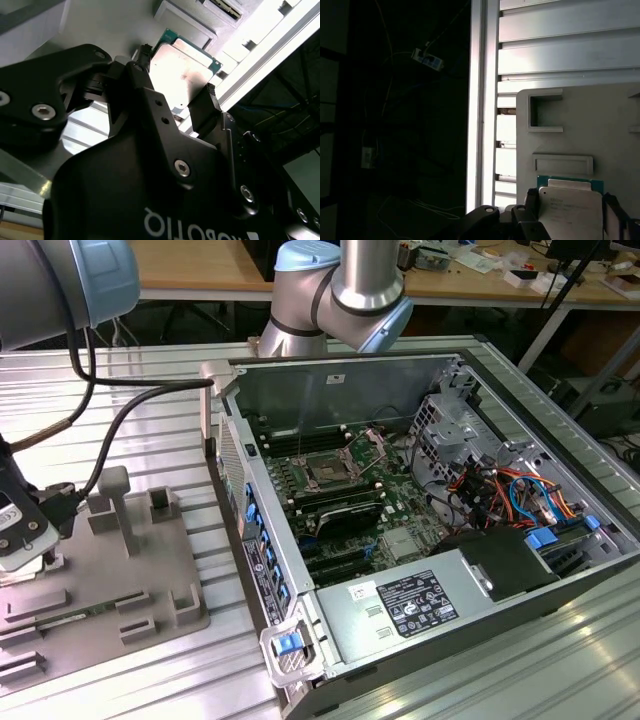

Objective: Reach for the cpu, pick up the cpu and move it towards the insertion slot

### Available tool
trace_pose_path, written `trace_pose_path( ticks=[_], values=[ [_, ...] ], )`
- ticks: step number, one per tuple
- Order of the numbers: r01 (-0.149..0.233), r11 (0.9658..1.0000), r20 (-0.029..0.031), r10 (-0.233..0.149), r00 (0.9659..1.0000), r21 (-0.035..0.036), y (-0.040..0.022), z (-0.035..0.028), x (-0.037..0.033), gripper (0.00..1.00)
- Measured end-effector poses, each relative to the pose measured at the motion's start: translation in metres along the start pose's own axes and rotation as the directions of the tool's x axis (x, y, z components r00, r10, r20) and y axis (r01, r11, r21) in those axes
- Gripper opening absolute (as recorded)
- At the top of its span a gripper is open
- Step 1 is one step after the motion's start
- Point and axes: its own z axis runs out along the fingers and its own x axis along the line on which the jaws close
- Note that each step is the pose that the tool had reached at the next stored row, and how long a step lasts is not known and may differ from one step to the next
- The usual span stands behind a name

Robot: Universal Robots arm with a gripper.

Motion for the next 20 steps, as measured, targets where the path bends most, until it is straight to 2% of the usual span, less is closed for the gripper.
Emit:
trace_pose_path(
  ticks=[20],
  values=[
    [0.0, 1.0, 0.0, 0.0, 1.0, 0.0001, 0.0004, -0.0133, 0.0003, 0.55]
  ],
)
